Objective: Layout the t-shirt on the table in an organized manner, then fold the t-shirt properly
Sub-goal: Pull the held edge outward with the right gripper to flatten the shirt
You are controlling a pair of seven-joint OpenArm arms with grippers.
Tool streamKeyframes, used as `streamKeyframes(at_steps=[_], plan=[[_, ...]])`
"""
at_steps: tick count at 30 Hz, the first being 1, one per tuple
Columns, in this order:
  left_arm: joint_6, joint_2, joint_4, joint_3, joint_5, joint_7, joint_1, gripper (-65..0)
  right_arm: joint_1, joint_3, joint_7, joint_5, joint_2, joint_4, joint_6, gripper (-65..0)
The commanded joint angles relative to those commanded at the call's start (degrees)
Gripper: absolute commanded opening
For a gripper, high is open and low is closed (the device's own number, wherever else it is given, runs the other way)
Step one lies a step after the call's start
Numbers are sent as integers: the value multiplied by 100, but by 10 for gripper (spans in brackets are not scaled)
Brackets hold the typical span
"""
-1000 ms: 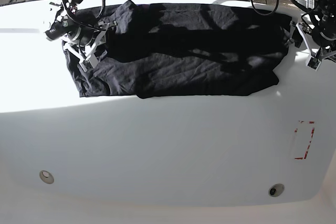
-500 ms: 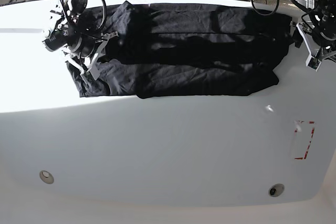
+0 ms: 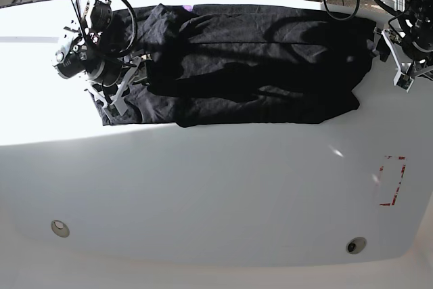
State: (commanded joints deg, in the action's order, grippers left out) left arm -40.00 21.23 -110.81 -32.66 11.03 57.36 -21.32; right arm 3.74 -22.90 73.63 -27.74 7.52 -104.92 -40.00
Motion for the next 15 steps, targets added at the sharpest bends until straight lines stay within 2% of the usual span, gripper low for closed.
streamKeyframes(at_steps=[2, 7, 11, 15], plan=[[0, 0, -18, -18, 18, 0, 0, -204, 114, -9, 167, -26, 88, -308, 0, -97], [0, -62, -352, -325, 18, 0, 9, -204, 633, -202, 255, -18, 149, -1116, 0, -95], [0, -422, -369, -870, 18, -9, 9, -204, 1002, -686, 246, 9, 378, -1116, 0, -95], [0, -475, -352, -1108, 18, -35, 9, -204, 1354, -1125, 62, 0, 431, -1108, 0, -95]])
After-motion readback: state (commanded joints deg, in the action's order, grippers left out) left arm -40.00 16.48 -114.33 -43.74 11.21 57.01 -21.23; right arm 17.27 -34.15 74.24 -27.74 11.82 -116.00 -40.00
